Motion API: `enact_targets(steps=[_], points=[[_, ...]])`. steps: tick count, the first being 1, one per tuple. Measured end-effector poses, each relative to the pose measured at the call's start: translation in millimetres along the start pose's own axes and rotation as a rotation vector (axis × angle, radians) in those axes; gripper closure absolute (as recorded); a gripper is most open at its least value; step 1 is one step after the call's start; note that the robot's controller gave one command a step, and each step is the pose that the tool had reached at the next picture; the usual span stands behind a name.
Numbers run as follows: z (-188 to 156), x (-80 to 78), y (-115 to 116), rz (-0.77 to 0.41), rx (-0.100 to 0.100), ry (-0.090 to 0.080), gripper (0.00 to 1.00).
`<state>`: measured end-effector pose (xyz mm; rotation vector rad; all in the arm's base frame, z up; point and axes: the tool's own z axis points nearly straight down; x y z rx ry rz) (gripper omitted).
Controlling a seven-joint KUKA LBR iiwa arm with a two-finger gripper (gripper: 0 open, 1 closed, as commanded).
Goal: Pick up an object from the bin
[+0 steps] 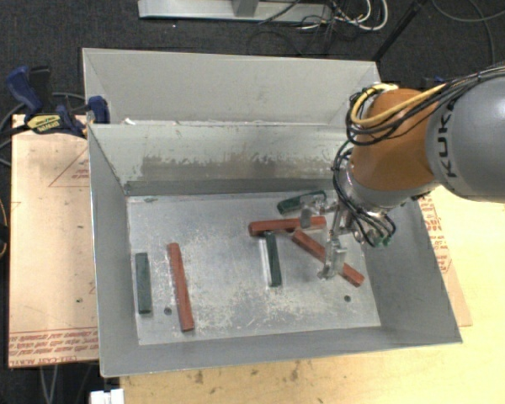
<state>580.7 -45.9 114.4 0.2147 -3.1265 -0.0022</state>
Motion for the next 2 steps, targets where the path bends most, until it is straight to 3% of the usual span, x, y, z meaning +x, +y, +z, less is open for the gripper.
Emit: enact_targets(steps=[1, 2], points=[[43.9, -59.4, 21.5, -0.020, 0.000, -0.013, 0.00], [36.5, -61.1, 19.4, -0.017, 0.002, -0.020, 1.00]])
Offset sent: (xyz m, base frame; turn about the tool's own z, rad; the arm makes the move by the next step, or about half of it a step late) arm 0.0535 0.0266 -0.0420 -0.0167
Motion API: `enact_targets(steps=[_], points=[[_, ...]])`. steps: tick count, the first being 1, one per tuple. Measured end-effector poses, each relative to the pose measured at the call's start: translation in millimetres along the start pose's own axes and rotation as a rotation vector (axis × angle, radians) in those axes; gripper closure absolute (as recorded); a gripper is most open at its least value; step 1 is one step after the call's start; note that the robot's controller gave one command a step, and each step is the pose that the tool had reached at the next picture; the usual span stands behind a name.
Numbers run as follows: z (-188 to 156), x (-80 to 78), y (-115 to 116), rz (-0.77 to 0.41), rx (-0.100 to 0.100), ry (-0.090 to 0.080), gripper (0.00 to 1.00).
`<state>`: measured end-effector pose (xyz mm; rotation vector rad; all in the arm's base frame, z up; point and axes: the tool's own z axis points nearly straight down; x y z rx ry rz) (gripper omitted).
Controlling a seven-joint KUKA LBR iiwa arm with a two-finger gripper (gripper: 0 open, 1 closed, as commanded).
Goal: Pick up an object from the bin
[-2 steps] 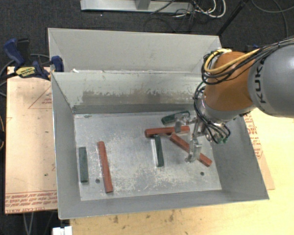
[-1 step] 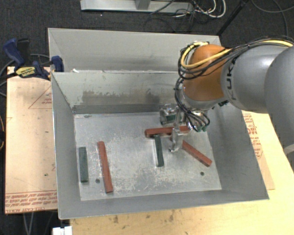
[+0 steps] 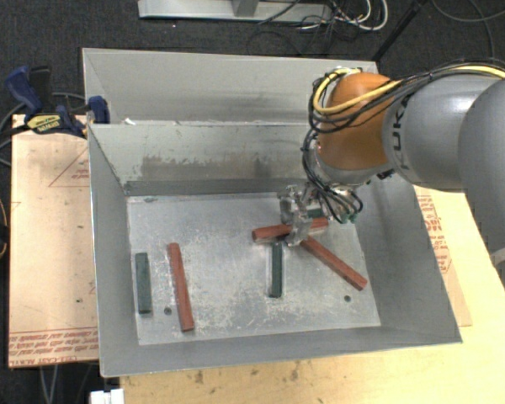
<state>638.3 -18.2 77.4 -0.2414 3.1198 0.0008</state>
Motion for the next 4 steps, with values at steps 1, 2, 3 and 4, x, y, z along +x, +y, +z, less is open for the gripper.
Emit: enact_targets(steps=[1, 2, 3, 4], points=[[-254, 21.0, 2, -0.242, 0.001, -0.001, 1.00], [-121, 3.1, 54, -0.383, -0.007, 0.017, 1.00], [-126, 1.7, 52, -0.380, -0.004, 0.010, 0.00], [-56, 23.1, 29, -0.117, -0.002, 0.016, 0.00]])
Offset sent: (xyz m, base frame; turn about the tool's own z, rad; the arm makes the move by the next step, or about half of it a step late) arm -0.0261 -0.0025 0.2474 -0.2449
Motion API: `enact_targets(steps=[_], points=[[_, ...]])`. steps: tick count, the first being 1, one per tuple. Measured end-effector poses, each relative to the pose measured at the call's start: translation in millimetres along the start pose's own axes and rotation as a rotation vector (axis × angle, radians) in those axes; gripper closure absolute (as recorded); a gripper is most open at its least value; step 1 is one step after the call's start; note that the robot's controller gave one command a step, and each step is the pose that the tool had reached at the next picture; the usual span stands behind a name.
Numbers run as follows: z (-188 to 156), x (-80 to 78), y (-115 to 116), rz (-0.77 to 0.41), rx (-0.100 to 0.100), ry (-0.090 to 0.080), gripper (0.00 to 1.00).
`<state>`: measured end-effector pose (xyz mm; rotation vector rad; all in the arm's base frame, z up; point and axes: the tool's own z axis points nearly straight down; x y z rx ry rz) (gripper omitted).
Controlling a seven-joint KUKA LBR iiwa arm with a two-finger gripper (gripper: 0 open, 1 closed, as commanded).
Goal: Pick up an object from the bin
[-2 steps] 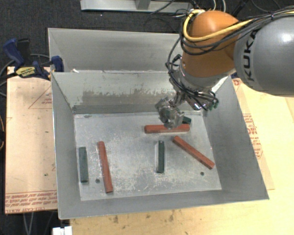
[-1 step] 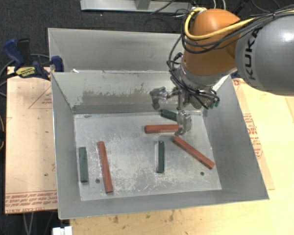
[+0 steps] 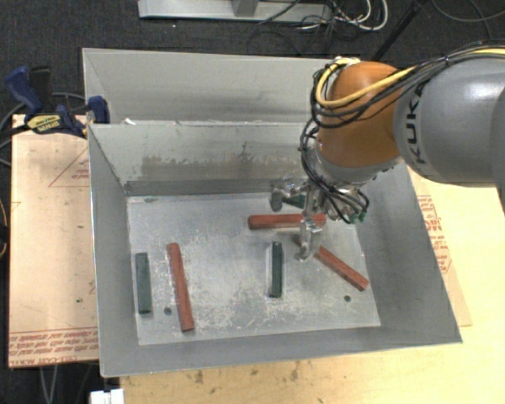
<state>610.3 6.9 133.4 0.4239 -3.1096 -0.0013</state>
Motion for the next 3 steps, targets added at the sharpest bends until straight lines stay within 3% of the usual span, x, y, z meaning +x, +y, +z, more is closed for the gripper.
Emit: enact_targets(steps=[1, 2, 3], points=[[67, -15.6, -22, 0.033, 0.000, -0.002, 0.00], [62, -17.0, -22, 0.030, 0.001, -0.007, 1.00], [-117, 23.4, -34, -0.045, 0.005, -0.014, 1.00]])
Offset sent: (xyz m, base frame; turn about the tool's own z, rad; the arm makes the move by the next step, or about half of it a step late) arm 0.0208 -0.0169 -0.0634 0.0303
